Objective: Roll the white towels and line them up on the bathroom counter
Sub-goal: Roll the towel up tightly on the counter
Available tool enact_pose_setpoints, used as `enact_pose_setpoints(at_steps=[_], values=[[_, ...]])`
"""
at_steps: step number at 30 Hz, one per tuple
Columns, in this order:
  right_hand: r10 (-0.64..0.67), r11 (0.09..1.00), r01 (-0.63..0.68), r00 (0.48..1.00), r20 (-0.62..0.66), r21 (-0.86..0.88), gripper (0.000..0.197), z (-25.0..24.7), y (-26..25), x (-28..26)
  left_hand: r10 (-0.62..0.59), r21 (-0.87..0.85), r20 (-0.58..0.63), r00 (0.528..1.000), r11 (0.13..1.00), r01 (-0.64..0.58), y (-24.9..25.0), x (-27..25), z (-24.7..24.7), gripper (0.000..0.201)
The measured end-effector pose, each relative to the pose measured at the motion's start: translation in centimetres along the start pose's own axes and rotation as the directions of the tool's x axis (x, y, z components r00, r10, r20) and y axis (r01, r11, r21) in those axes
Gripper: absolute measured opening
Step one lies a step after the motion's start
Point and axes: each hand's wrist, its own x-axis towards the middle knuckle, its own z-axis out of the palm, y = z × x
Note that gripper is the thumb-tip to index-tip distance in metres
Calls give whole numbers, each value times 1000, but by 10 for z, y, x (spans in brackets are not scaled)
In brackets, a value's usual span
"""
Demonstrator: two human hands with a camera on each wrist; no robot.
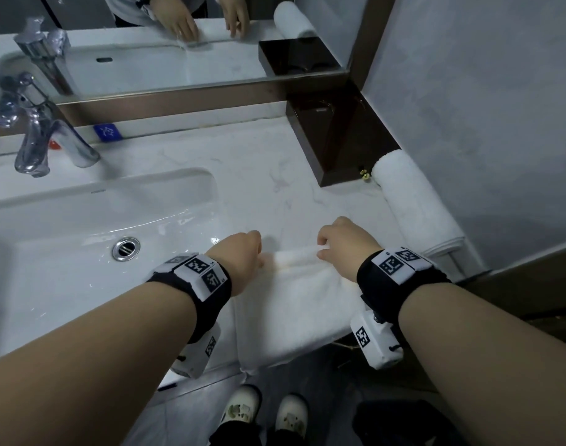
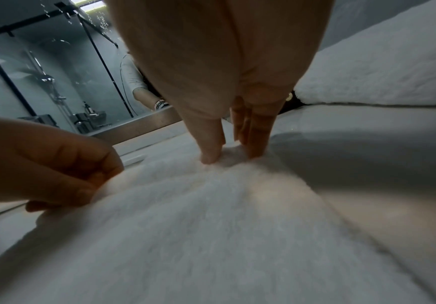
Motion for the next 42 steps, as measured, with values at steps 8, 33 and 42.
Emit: enact_pose_setpoints(at_steps=[8,33,42], values=[[-30,997,36,996,78,-70,27,-8,-4,3,-24,166,136,990,986,1,5,11,-7,29],[-106,991,103,994,-35,-86,24,-11,-3,22,146,308,93,985,936,-168,1,20,-2,31],[-119,983,112,992,-45,-148,28,-19,0,36,127,323,18,992,938,-126,2,38,-21,28]])
